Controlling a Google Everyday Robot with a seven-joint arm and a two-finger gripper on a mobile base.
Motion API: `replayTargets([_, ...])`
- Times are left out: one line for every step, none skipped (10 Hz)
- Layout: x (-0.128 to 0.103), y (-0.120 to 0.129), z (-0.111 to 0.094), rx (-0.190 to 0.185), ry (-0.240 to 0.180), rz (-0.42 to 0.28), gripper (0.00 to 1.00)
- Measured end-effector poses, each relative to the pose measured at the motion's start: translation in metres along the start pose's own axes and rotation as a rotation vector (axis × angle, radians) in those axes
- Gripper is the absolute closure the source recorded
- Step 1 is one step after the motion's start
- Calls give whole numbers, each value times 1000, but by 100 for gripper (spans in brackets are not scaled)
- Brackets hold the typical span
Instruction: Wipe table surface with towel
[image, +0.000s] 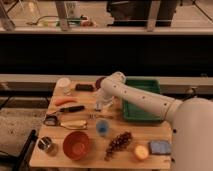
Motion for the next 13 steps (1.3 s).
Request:
replayTargets([1,0,7,-10,-4,-9,20])
replayTargets([2,0,10,-13,-3,-12,20])
replayTargets([4,-1,13,-16,-2,-13,20])
replayTargets([8,-3,18,-20,0,-13,20])
replayTargets([9,-5,21,-22,1,-13,20])
replayTargets([11,-6,25,-26,2,-13,20])
replayTargets([14,-8,29,-29,3,-12,24])
replayTargets([15,-9,31,-29,2,-10,26])
replayTargets([17,-9,33,-31,2,-8,26])
replayTargets([19,-9,35,-32,-1,-5,26])
replayTargets([20,-9,37,-33,-5,-2,27])
replayTargets([21,-9,38,-32,-8,-2,32])
replayTargets([21,-8,39,-33,-12,0,37])
